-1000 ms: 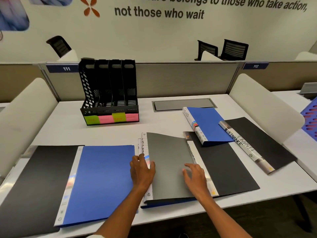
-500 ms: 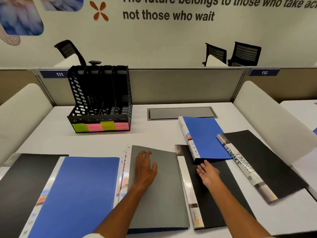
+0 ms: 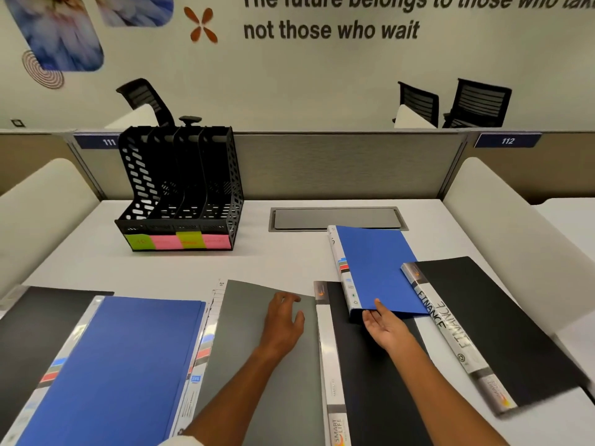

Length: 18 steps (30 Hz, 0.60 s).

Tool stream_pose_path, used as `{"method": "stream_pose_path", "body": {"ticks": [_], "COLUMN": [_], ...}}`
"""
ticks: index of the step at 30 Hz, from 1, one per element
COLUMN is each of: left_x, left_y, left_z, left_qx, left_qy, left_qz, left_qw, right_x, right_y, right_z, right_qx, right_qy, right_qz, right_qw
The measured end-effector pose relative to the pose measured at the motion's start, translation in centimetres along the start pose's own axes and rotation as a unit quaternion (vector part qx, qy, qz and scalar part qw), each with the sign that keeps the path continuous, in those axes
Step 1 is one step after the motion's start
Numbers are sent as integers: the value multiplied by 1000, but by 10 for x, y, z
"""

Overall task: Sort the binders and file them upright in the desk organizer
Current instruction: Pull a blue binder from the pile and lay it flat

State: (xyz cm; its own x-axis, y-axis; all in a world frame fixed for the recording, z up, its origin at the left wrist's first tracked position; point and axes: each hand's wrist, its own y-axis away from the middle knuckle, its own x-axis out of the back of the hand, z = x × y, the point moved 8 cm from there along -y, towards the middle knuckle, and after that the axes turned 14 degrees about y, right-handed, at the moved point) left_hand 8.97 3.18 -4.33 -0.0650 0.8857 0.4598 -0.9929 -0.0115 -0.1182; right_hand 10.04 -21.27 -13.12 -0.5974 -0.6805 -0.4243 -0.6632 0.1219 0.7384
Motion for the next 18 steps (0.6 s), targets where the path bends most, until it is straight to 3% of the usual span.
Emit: {"method": "stream_pose_path", "body": {"ticks": [11, 14, 18], "left_x": [-11, -17, -24], "left_y": [-13, -15, -18], "left_z": [-4, -6, -3], "left_qx": [41, 101, 200], "left_qy": [33, 103, 234], "left_qz": [8, 6, 38], "left_qw": [999, 989, 951], "right_x": [-18, -26, -42], "right_y": [-6, 1, 19], "right_z": [-14, -8, 8], "right_qx": [3, 12, 6], "right_qy": [12, 14, 16], "right_qz": [-55, -86, -148], "right_qw": [998, 996, 989]}}
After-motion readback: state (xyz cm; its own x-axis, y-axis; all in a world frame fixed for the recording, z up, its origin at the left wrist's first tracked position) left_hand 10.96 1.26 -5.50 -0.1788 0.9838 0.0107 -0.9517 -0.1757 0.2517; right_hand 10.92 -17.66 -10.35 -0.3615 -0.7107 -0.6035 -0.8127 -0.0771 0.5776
